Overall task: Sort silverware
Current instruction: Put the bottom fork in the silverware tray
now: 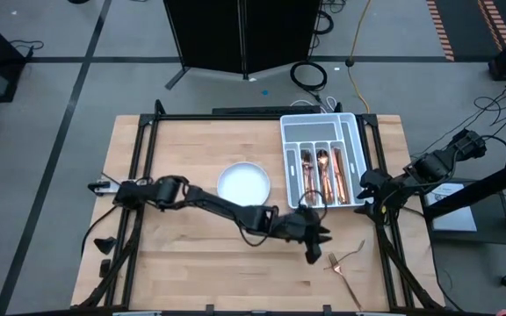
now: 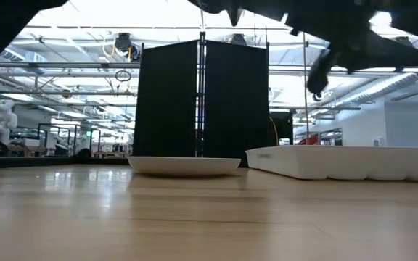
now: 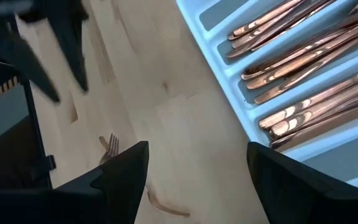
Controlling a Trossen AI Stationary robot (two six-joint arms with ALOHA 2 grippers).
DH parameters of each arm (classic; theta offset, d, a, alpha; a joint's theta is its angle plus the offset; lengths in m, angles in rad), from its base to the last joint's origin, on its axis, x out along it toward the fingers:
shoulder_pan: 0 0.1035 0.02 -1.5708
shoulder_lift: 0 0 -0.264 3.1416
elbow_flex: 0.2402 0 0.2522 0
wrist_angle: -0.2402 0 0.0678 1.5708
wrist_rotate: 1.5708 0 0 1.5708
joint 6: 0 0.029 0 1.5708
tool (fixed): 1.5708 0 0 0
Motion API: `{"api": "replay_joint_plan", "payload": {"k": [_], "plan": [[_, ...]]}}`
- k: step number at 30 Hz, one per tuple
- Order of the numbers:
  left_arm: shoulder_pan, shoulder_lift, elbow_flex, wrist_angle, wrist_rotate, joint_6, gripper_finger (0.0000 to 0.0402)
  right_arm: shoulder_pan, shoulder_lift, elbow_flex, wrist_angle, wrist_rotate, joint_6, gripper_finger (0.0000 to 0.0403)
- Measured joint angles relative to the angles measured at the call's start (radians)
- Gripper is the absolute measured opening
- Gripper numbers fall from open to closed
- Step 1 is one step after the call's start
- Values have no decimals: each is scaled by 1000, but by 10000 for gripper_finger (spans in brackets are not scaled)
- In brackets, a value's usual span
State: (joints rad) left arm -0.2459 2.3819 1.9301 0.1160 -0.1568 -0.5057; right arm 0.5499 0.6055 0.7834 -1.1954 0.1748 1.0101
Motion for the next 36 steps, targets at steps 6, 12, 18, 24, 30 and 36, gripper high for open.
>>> {"api": "replay_joint_plan", "payload": {"k": [6, 12, 18, 24, 30, 36], "plan": [[-48, 153, 196, -31, 11, 141, 105, 0, 0, 0, 0, -21, 40, 263], [-75, 239, 306, -192, -36, 251, 105, 0, 0, 0, -3, -25, 53, 263], [-34, 222, 311, -264, -34, -95, 105, 0, 0, 0, -3, -25, 74, 263], [1, 235, 300, -260, 96, -244, 105, 0, 0, 0, -3, -24, 74, 263], [19, 246, 290, -224, 151, -248, 121, 0, 1, 0, -3, -24, 71, 263], [13, 308, 288, -142, 221, -291, 158, 0, 1, 0, -6, -23, 54, 263]]}}
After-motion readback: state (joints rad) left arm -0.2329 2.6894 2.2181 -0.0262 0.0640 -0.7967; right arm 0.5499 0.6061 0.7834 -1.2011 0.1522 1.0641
